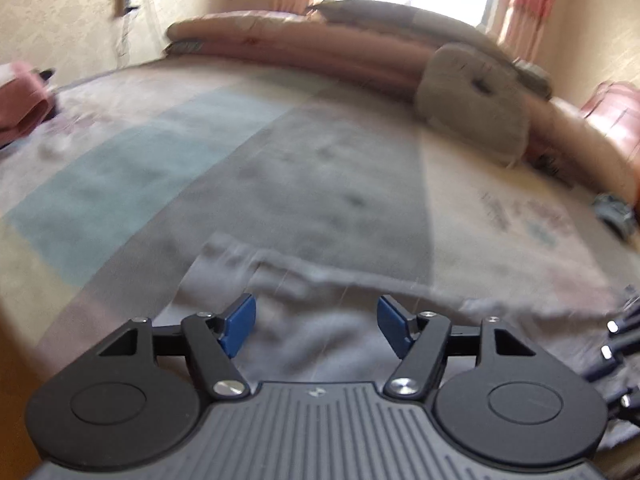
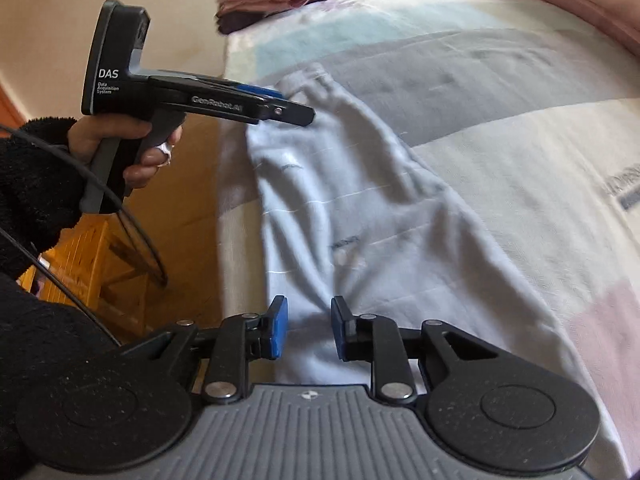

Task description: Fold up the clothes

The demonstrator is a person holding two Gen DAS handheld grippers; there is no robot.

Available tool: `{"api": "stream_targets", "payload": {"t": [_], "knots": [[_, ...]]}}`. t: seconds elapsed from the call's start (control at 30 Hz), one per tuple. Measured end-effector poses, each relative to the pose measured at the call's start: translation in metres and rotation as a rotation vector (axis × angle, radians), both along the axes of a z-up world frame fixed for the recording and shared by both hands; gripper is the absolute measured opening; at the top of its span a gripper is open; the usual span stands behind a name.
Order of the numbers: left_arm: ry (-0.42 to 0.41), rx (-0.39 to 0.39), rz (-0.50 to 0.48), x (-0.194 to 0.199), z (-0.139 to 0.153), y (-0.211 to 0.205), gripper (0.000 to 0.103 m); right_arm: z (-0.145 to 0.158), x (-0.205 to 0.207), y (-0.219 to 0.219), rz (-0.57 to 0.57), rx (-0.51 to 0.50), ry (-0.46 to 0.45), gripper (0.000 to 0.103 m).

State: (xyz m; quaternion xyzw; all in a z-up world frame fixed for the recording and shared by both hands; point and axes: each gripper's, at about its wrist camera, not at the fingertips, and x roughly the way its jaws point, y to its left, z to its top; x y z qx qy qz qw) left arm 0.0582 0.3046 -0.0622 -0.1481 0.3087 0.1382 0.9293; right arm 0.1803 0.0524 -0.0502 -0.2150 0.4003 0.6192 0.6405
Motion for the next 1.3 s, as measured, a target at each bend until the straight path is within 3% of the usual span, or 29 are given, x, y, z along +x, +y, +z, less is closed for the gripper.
{"api": "stream_targets", "payload": {"t": [0.07, 0.1, 0.23, 0.37, 0.53, 0.7, 0.77, 0.87, 0.97, 1.13, 1.23, 1.3], "knots": [[0.038, 0.01, -0.002, 0.014, -0.007, 0.003, 0.069, 0.006, 0.009, -0.005, -0.079, 0.033, -0.032, 0.05], [0.054, 0.021, -0.004, 0.019, -0.012, 0.004, 0.069, 0.006, 0.012, -0.006, -0.113, 0.036, -0.057, 0.05], [0.083, 0.099, -0.043, 0.025, -0.016, -0.001, 0.071, -0.011, 0.017, -0.02, -0.166, -0.038, -0.163, 0.058], [0.105, 0.134, -0.057, 0.028, -0.016, -0.006, 0.071, -0.011, 0.013, -0.064, -0.199, -0.09, -0.163, 0.067], [0.095, 0.104, -0.041, 0.027, -0.015, -0.002, 0.072, 0.0, 0.006, -0.087, -0.251, -0.103, -0.165, 0.07], [0.096, 0.102, -0.018, 0.03, -0.015, -0.001, 0.071, -0.021, -0.005, -0.126, -0.223, -0.157, -0.228, 0.089], [0.108, 0.11, -0.013, 0.033, -0.015, -0.002, 0.071, -0.023, -0.006, -0.148, -0.27, -0.186, -0.209, 0.095], [0.122, 0.125, -0.008, 0.035, -0.015, -0.004, 0.072, -0.023, -0.005, -0.179, -0.352, -0.231, -0.174, 0.096], [0.129, 0.124, 0.0, 0.036, -0.013, -0.005, 0.072, -0.012, 0.002, -0.192, -0.44, -0.212, -0.133, 0.095], [0.144, 0.12, 0.018, 0.038, -0.008, -0.006, 0.072, -0.004, 0.016, -0.218, -0.55, -0.159, -0.169, 0.095], [0.189, 0.197, 0.041, 0.041, -0.011, -0.01, 0.072, -0.019, 0.02, -0.251, -0.593, -0.201, -0.143, 0.095], [0.212, 0.22, 0.06, 0.043, -0.015, -0.008, 0.075, -0.026, 0.019, -0.276, -0.628, -0.207, -0.122, 0.101]]}}
